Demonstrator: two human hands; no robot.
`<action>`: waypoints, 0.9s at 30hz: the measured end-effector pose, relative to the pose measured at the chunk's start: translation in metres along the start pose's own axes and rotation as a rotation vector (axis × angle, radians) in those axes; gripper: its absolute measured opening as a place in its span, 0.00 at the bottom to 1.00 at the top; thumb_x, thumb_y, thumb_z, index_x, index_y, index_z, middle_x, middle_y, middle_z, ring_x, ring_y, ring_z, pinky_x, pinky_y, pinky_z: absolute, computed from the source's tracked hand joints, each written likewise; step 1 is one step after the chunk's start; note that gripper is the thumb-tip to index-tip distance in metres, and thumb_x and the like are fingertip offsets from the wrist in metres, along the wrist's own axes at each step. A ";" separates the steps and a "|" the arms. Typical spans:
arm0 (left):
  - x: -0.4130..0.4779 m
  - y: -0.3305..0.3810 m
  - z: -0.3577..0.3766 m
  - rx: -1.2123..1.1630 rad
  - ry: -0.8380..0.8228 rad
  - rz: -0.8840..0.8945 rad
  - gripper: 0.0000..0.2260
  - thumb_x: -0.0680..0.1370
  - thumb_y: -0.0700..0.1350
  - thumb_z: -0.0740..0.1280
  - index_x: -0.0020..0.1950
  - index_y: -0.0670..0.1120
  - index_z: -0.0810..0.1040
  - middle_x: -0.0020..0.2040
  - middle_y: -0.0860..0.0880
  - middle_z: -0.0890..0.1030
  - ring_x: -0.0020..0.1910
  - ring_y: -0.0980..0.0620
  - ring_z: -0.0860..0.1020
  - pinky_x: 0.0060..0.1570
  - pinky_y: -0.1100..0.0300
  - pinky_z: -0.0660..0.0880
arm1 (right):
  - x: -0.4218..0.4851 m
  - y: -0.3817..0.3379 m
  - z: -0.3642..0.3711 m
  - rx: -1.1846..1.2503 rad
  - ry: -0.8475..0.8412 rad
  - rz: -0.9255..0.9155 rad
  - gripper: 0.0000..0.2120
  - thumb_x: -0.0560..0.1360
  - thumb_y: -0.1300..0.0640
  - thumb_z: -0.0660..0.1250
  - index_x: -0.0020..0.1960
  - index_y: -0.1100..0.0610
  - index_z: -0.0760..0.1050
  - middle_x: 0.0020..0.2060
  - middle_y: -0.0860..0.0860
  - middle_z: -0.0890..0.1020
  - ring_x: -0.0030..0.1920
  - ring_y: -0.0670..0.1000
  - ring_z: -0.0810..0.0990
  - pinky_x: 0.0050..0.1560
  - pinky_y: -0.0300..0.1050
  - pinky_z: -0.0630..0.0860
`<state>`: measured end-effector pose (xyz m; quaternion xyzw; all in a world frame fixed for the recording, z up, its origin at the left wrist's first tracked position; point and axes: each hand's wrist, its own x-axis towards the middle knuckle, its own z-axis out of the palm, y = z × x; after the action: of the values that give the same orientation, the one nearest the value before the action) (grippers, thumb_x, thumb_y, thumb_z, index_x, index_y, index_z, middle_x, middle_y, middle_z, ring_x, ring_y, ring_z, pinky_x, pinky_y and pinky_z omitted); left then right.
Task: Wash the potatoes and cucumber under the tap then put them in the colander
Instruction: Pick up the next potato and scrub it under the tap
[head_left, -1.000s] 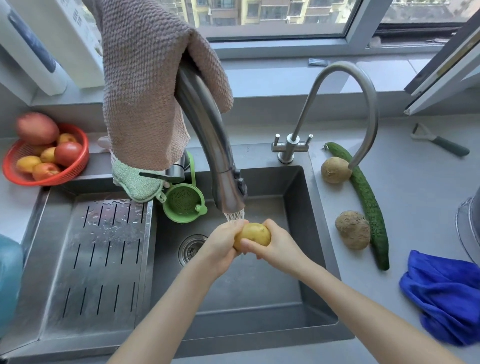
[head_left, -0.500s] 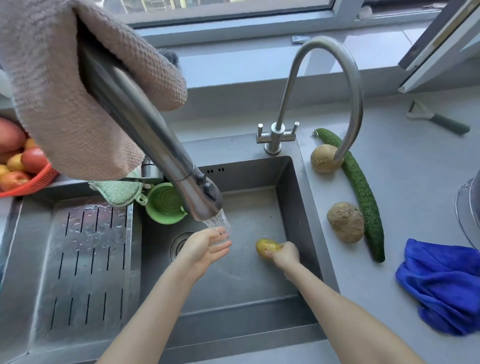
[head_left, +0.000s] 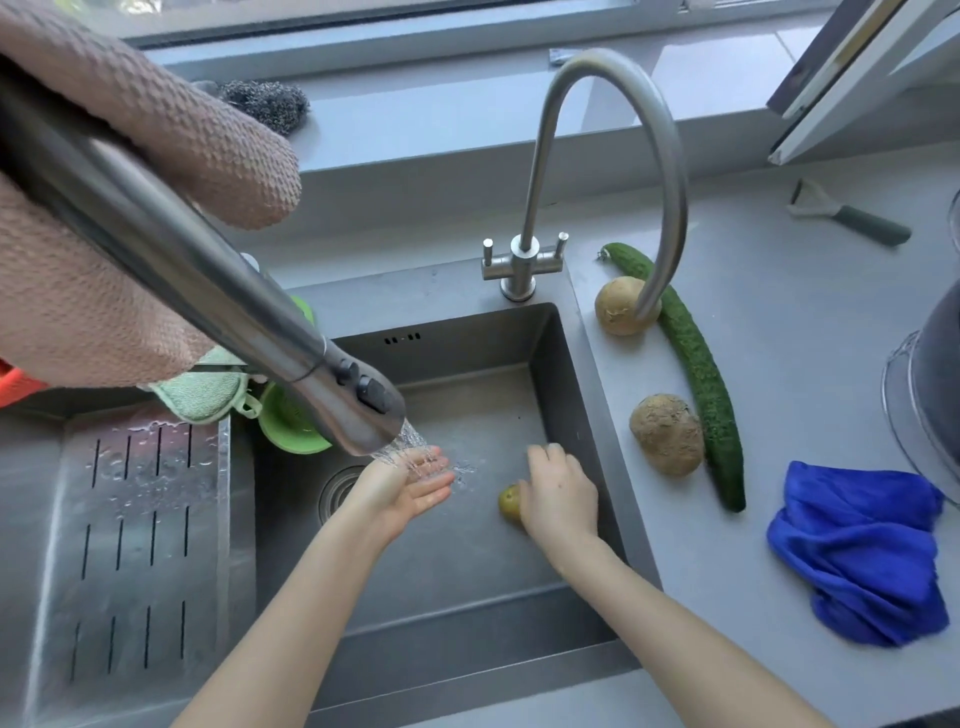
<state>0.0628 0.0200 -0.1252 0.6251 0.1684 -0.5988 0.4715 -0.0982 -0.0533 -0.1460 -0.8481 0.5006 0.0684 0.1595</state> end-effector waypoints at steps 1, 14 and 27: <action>0.000 -0.001 0.000 -0.001 -0.002 -0.001 0.08 0.81 0.36 0.57 0.45 0.39 0.74 0.57 0.37 0.74 0.50 0.39 0.76 0.49 0.51 0.74 | -0.004 0.003 -0.017 -0.028 0.156 -0.044 0.16 0.64 0.59 0.75 0.50 0.59 0.78 0.45 0.55 0.80 0.43 0.59 0.79 0.37 0.48 0.76; -0.012 0.005 -0.008 0.020 0.016 0.042 0.12 0.81 0.35 0.51 0.50 0.39 0.74 0.56 0.38 0.75 0.53 0.40 0.75 0.54 0.49 0.74 | 0.021 0.055 -0.099 -0.415 0.140 0.204 0.16 0.71 0.50 0.70 0.54 0.57 0.75 0.53 0.59 0.78 0.53 0.62 0.75 0.52 0.51 0.69; -0.035 0.001 -0.002 0.073 -0.048 0.151 0.07 0.80 0.40 0.59 0.51 0.43 0.76 0.54 0.39 0.77 0.47 0.43 0.78 0.48 0.54 0.76 | -0.004 -0.015 -0.090 0.898 -0.116 0.136 0.26 0.66 0.56 0.78 0.62 0.54 0.74 0.51 0.50 0.79 0.51 0.48 0.78 0.52 0.42 0.77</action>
<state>0.0566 0.0335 -0.0940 0.6384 0.0877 -0.5820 0.4960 -0.0913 -0.0742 -0.0577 -0.6551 0.5253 -0.0977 0.5342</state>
